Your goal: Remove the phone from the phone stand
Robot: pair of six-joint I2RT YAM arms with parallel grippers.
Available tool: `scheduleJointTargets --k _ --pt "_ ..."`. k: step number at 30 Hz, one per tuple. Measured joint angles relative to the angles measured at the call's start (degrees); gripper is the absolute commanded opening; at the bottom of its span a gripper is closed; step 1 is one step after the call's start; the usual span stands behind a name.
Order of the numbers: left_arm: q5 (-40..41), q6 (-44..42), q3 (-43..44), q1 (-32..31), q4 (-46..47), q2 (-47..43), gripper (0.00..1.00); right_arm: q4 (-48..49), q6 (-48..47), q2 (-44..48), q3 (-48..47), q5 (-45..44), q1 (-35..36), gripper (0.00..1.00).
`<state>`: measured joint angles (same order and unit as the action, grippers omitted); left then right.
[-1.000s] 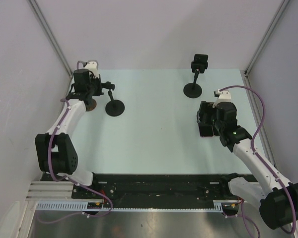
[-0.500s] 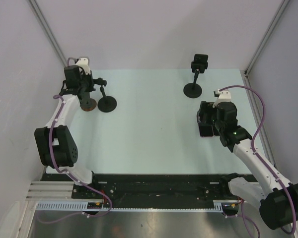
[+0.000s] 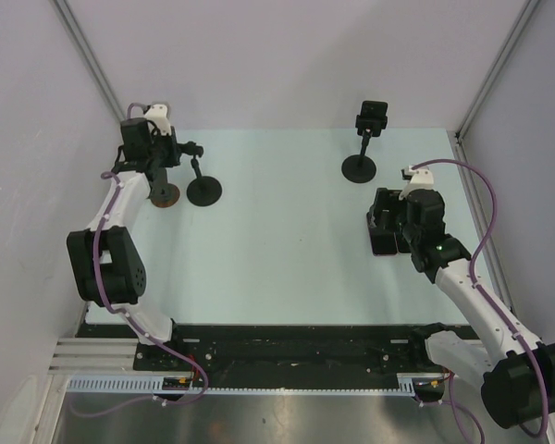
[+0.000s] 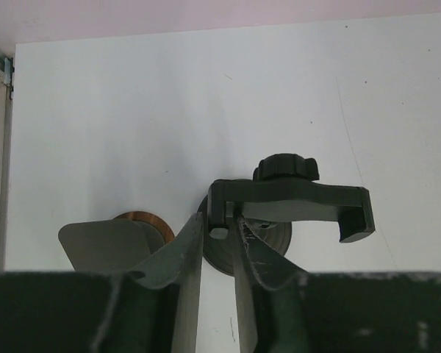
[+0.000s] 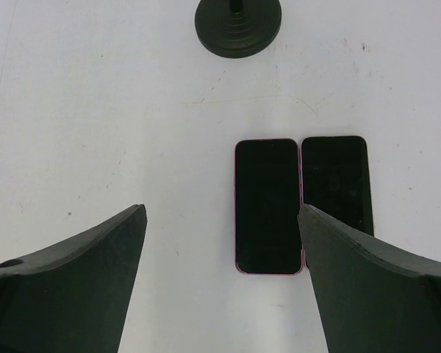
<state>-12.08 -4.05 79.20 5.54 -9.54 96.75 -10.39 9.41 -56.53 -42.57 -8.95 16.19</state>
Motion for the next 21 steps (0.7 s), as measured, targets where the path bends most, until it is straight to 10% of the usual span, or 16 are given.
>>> scheduleJointTargets --k 9,21 --pt "-0.7 0.9 0.31 0.11 0.39 -0.85 0.87 -0.28 0.48 -0.76 -1.01 2.54 -2.71 0.95" --pt "0.26 11.82 -3.96 -3.43 0.33 -18.05 1.0 1.97 1.51 -18.67 -17.86 4.9 -7.34 0.95"
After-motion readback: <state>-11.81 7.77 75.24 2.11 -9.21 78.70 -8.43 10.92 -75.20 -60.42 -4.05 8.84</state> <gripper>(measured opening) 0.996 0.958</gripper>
